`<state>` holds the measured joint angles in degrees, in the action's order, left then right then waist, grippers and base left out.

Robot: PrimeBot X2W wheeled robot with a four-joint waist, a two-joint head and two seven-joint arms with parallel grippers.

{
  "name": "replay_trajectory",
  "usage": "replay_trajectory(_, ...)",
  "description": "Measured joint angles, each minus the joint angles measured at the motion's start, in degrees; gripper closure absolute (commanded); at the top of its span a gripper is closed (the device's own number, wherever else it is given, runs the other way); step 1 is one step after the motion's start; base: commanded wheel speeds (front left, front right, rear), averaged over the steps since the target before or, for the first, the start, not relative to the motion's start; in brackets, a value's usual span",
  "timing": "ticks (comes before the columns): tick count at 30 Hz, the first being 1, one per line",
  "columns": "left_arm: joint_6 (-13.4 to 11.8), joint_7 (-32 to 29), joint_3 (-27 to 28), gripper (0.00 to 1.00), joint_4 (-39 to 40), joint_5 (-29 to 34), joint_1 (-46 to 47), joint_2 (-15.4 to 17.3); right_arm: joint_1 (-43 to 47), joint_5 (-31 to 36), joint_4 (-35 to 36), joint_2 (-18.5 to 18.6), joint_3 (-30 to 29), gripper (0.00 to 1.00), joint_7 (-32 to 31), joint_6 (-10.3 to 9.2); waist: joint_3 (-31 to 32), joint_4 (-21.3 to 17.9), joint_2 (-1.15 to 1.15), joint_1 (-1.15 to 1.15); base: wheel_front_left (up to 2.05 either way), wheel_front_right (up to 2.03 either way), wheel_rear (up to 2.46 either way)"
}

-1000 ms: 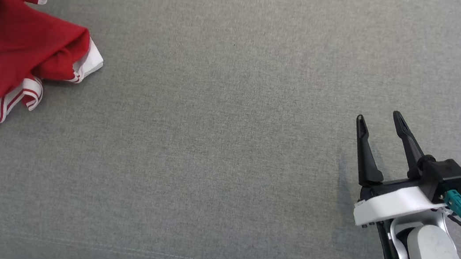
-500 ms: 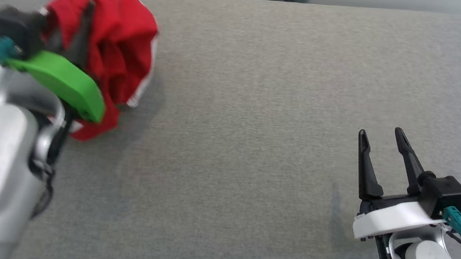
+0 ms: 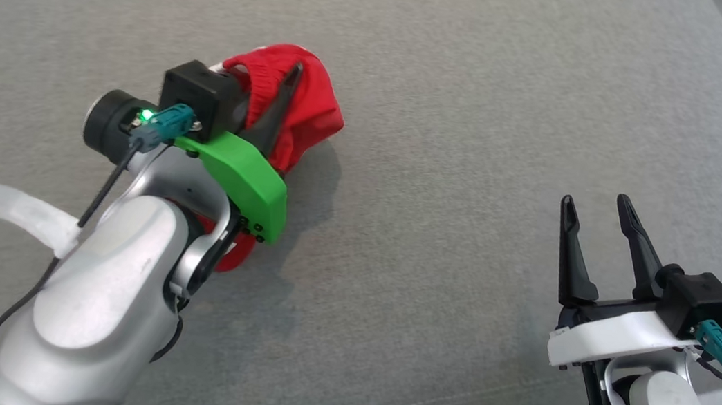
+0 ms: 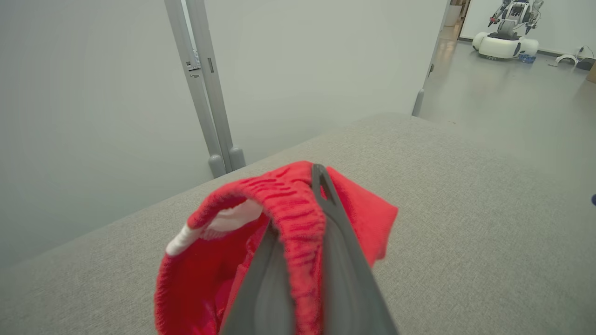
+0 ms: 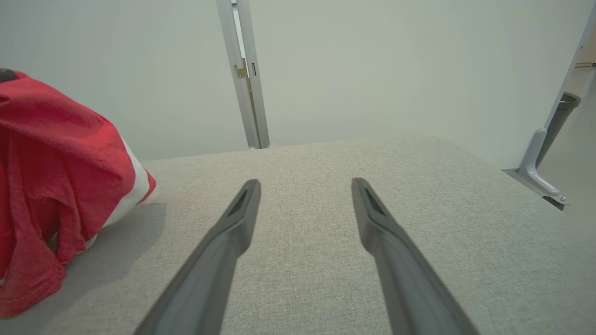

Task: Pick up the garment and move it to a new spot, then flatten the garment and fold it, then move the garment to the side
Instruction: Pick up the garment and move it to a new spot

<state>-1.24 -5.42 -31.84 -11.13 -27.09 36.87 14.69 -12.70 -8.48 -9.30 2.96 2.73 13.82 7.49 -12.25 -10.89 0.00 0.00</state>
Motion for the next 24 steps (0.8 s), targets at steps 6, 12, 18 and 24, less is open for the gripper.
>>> replay_trajectory(6,1.9,-1.82,-3.5,1.0,-6.7,0.03,1.76,-2.75,-0.25,-1.96,-1.38,-0.08,-0.13,0.0,0.67,0.0,-2.42,-5.24,0.0,0.0,0.0,0.0,0.0)
replay_trajectory(12,4.49,-1.03,-6.64,0.0,-13.3,0.16,2.88,-6.06,-0.81,-3.1,-2.36,-0.13,0.07,0.0,0.92,0.0,-5.42,-8.29,0.0,0.0,0.0,0.0,0.0)
replay_trajectory(18,7.1,1.36,-9.88,0.0,-11.71,-0.55,3.83,-8.31,-1.65,-2.87,-2.29,-0.19,-0.84,0.0,0.99,0.0,-6.26,-8.27,0.0,0.0,0.0,0.0,0.0)
replay_trajectory(24,7.89,1.55,-11.73,0.0,-4.03,-2.26,2.69,-7.17,-1.68,-1.26,-2.05,-0.21,-2.01,0.0,0.99,0.0,-4.87,-5.88,0.0,0.0,0.0,0.0,0.0)
